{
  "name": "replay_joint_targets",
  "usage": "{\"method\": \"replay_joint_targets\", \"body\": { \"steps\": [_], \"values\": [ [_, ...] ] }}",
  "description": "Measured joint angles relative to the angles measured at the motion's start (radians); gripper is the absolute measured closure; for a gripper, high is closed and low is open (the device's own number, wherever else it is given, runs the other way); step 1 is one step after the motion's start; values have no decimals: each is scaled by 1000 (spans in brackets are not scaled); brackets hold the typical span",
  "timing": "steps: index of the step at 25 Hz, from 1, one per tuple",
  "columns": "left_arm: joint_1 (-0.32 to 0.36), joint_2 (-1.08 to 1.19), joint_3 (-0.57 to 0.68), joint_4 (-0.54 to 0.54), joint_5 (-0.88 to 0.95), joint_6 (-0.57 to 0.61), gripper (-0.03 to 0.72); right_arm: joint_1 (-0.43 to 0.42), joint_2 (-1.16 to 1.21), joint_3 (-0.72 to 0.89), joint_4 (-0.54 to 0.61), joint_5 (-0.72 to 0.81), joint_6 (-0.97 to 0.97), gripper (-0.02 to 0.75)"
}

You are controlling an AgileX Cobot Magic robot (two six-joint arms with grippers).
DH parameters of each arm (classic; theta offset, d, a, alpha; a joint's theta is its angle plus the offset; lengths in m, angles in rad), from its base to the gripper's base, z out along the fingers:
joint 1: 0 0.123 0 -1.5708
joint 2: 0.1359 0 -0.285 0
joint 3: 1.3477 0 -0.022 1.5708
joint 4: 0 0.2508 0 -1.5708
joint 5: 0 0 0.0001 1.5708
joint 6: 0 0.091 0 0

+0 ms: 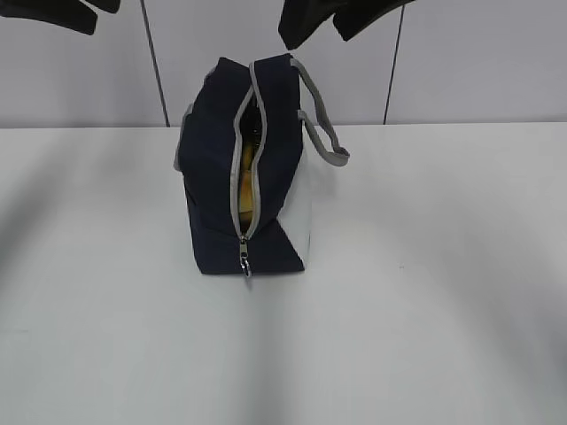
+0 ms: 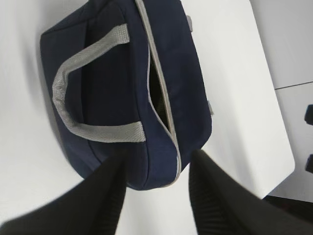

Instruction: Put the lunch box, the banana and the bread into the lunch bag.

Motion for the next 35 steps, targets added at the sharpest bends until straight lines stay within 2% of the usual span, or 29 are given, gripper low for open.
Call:
{"method": "replay_joint_targets", "body": {
  "steps": [2, 7, 11, 17, 19, 23, 30, 32, 35],
  "values": [
    [-13, -35, 0, 52, 2, -22, 378, 42, -39, 28, -60, 3, -8, 243],
    [-82, -121, 0, 112, 11, -53, 378, 98, -124, 82, -83, 2, -47, 245],
    [-135, -191, 0, 148, 20, -63, 378, 100, -171, 153, -96, 2, -58, 259],
    [-147, -238, -1, 204, 24, -83, 380, 100, -240, 329, -102, -15, -71, 274],
    [-147, -239, -1, 204, 24, -83, 380, 100, -276, 415, -92, -95, -78, 274],
    [-147, -239, -1, 215, 24, -83, 380, 100, -353, 606, -38, -373, -159, 274],
    [-147, -238, -1, 226, 25, -83, 380, 100, -405, 957, 226, -972, -489, 276],
    [-147, -235, -1, 230, 25, -83, 380, 100, -405, 1028, 269, -1128, -529, 277],
    [-147, -232, -1, 239, 25, -83, 380, 107, -405, 1087, 291, -1271, -542, 278]
  ]
}}
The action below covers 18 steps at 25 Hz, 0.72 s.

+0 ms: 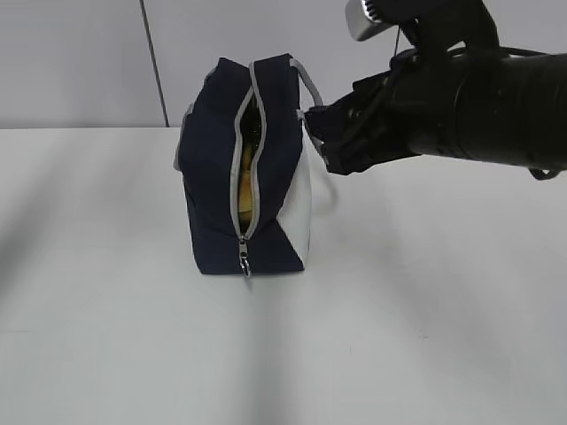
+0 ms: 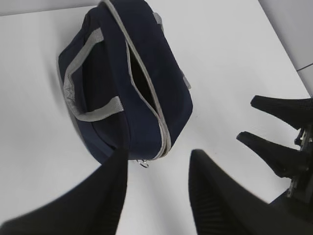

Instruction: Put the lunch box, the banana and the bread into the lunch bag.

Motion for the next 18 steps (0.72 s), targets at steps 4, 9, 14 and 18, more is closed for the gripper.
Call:
{"method": "replay_joint_targets", "body": {
  "steps": [4, 9, 14, 18],
  "values": [
    [0, 0, 0, 2, 0, 0, 380, 76, -2, 65, -4, -198, -1, 279],
    [0, 0, 0, 3, 0, 0, 380, 158, 7, 150, -94, -298, 101, 279],
    [0, 0, 0, 4, 0, -1, 380, 161, 56, 234, -142, -307, 225, 279],
    [0, 0, 0, 5, 0, -2, 380, 161, 108, 317, -270, -391, 392, 281]
  ]
}}
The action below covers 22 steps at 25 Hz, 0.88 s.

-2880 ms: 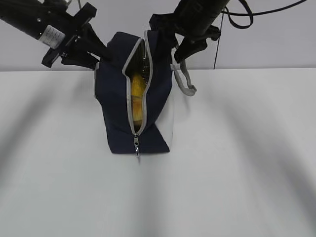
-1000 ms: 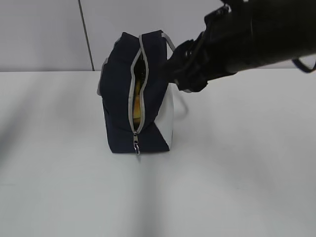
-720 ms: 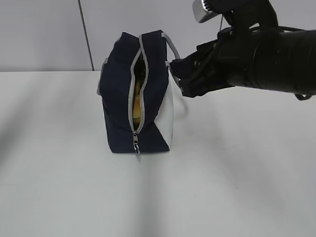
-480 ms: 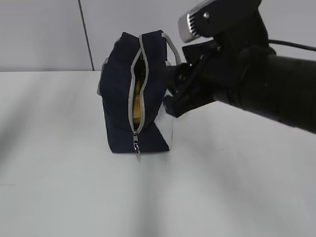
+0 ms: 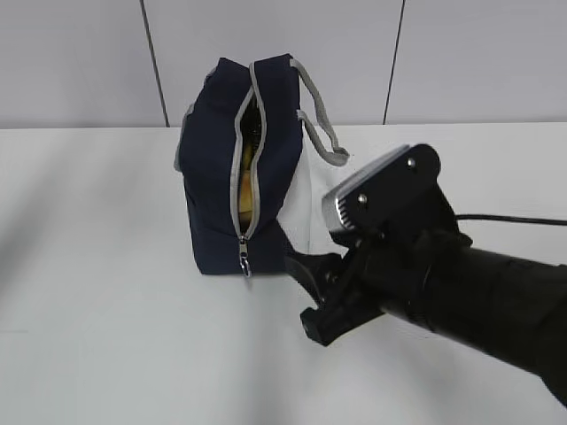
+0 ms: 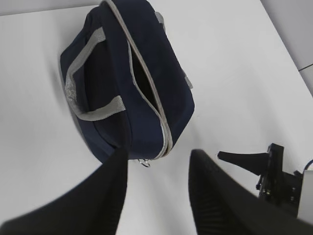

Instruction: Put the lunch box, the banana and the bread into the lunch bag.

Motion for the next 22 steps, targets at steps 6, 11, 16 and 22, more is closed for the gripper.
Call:
{"method": "replay_joint_targets", "body": {
  "steps": [6, 11, 16, 22],
  "values": [
    [0, 2, 0, 2, 0, 0, 380, 0, 128, 58, -231, -201, 243, 327],
    [0, 20, 50, 2, -4, 1, 380, 0, 249, 58, -255, -341, 287, 365],
    [0, 20, 233, -8, -46, 58, 380, 0, 342, 18, -242, -377, 302, 369],
    [0, 19, 413, -150, -189, 226, 380, -43, 399, -33, -294, -382, 358, 370]
  ]
}}
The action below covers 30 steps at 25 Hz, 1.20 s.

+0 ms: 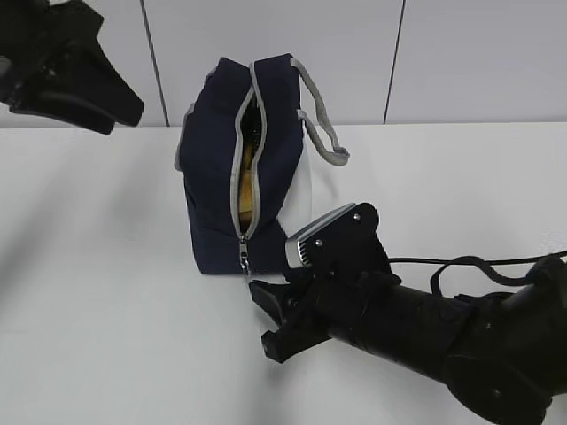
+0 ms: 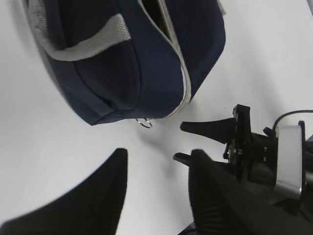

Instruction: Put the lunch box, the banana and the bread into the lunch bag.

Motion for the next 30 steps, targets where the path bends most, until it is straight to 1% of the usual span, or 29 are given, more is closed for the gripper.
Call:
{"method": "replay_joint_targets", "body": {
  "steps": [3, 5, 8, 10, 12, 14, 16, 20, 21, 22, 24, 27, 30],
  "values": [
    [0, 0, 64, -33, -43, 48, 380, -43, 28, -32, -95, 0, 51, 377],
    [0, 0, 83, -46, -59, 71, 380, -68, 47, -53, -144, 0, 79, 391],
    [0, 0, 92, -55, -73, 112, 380, -96, 73, -84, -220, 0, 122, 412],
    [0, 0, 92, -60, -85, 140, 380, -103, 89, -101, -276, -2, 153, 417],
    [0, 0, 92, -67, -94, 167, 380, -105, 110, -118, -305, -2, 168, 417],
    [13, 0, 94, -98, -97, 204, 380, -105, 127, -133, -314, -2, 177, 418],
    [46, -1, 110, -159, -98, 245, 380, -105, 136, -145, -314, -2, 181, 418],
    [153, -1, 177, -287, -100, 345, 380, -107, 145, -162, -314, -2, 182, 418],
    [153, -1, 177, -287, -100, 345, 380, -107, 146, -164, -314, -2, 185, 418],
    [188, -1, 201, -348, -89, 401, 380, -107, 146, -164, -314, -2, 185, 418],
    [197, -1, 212, -383, -79, 436, 380, -107, 149, -170, -314, -2, 185, 418],
    [197, -1, 213, -401, -74, 463, 380, -107, 159, -190, -314, 4, 185, 423],
    [197, -1, 213, -403, -73, 467, 380, -107, 178, -205, -314, 11, 185, 463]
  ]
}}
